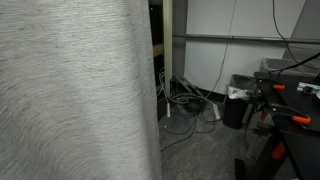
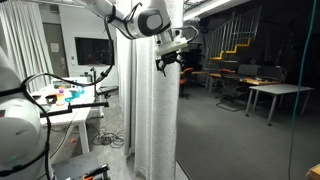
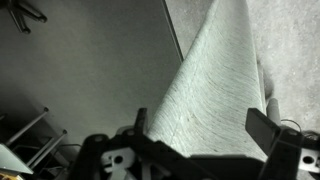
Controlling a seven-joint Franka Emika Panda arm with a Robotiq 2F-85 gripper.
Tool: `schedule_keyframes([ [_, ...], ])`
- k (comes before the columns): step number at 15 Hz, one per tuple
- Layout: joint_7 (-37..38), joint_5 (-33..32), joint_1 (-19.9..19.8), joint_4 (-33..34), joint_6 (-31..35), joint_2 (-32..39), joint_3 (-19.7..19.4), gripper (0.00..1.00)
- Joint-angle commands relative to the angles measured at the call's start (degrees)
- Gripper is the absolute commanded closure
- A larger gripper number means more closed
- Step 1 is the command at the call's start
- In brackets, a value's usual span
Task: Draw the curtain closed
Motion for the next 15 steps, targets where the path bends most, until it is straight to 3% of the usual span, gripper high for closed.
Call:
schedule_keyframes([
  [1,-3.40,0.89,-0.34,4.48,1.20,2.19,0.85,0.00],
  [8,-6.30,1.66,-0.09,5.03,4.28,-0.84,2.14,0.00],
  [11,-4.68,1.94,-0.70,3.14,6.31,-1.71,1.62,0.00],
  [15,3.34,1.73,-3.31,0.56,7.29,-2.64,0.53,0.00],
])
